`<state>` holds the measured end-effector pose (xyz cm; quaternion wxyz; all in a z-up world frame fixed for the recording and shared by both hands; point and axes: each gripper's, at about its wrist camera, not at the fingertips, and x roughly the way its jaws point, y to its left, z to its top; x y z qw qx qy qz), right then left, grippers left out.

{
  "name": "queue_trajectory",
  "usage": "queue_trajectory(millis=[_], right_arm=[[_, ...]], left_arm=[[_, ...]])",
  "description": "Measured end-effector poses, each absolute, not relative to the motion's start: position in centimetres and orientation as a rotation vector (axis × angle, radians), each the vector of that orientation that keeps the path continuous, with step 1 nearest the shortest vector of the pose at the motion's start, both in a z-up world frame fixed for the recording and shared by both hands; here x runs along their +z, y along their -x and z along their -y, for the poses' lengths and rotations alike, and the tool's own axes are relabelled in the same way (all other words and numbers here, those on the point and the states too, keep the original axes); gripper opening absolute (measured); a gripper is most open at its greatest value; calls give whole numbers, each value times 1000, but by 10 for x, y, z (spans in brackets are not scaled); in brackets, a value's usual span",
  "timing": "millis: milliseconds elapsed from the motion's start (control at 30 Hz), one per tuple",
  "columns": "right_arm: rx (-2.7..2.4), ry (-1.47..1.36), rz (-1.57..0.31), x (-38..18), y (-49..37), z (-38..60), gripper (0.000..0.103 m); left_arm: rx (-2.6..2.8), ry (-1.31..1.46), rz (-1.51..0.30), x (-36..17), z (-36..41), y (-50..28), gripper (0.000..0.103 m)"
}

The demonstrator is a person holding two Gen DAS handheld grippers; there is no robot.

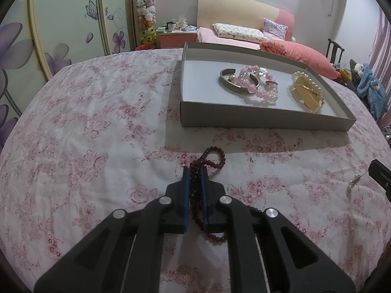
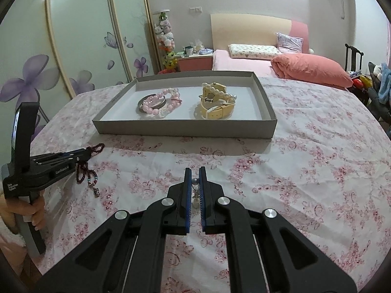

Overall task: Organize jewelry
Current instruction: 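Lift the red necklace and silver charm off the bedspread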

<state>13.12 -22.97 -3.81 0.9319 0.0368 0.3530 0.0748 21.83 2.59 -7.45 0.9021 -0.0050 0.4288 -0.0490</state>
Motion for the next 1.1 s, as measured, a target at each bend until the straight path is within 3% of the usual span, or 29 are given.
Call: queue_trajectory(millis=[533, 767, 800, 933, 1100], right_arm=[[151, -82, -602, -14, -118, 234, 7], [153, -82, -604, -15, -116, 234, 7], [153, -83, -606, -15, -116, 235, 7], [151, -86, -608, -15, -116, 236, 7], [147, -88, -611, -15, -116, 238, 7]], left_arm=[[-255, 113, -660, -9, -38, -175, 5], [-286, 41, -762, -34, -20, -181, 6], [-287, 23, -793, -42, -17, -183, 8], [-262, -20, -861, -64, -7, -190, 37], [-229, -58, -896, -76, 3, -196, 48]])
